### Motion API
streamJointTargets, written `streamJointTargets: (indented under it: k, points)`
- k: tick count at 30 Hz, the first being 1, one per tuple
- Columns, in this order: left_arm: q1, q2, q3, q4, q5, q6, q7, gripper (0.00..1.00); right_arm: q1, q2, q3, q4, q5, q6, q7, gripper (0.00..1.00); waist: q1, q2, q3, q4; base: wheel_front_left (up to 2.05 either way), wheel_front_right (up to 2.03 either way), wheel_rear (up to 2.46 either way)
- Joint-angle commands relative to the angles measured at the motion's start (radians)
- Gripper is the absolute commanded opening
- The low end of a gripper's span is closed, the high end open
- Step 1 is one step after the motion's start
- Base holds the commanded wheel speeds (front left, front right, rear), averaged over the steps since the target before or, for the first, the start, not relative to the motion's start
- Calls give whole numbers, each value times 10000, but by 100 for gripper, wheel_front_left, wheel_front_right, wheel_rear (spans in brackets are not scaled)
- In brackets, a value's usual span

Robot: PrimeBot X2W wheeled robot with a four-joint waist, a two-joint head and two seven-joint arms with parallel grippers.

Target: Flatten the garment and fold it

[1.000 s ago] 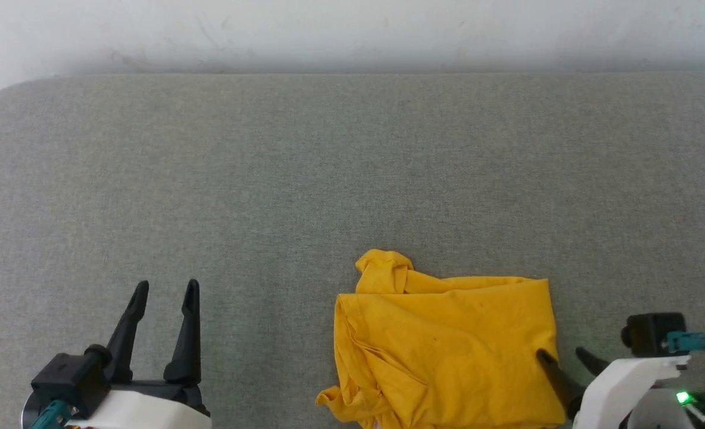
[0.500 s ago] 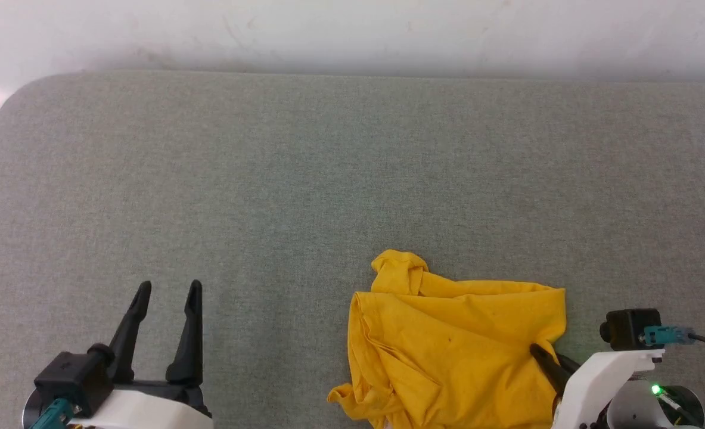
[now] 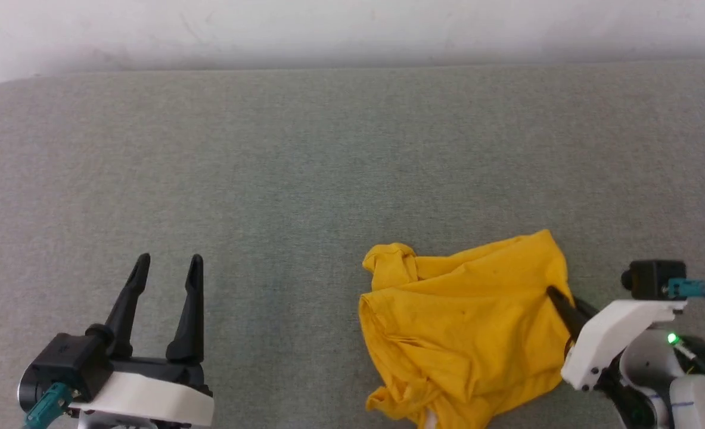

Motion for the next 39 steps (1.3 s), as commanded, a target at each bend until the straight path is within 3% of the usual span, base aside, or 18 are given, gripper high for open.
streamJointTargets:
  k: [1, 8, 18, 26, 39]
  points:
    - [-159, 73, 24, -74, 80, 43, -18, 100, -281, -20, -130, -11, -129, -23, -69, 0, -1, 0, 159, -304, 0, 0, 0]
    - [-230, 390, 278, -380, 133, 147, 111, 100, -1567, -340, -414, -144, -1004, -23, 366, 0, -1, 0, 687, -1295, 0, 0, 0]
    - [-1013, 1109, 522, -1109, 569, 250, 754, 100, -3616, -1962, -212, 54, -1318, -23, 824, 0, -1, 0, 2049, -2555, 0, 0, 0]
    - [-1747, 1782, 712, -2017, 1090, 414, 1544, 100, -4653, -3197, -899, 770, -1910, -23, 429, 0, -1, 0, 3211, -2924, 0, 0, 0]
    - [-2250, 2436, 1005, -2836, 1403, 518, 2273, 100, -5889, -4384, -1708, 2654, -3232, -23, -967, 0, -1, 0, 4611, -2902, 0, 0, 0]
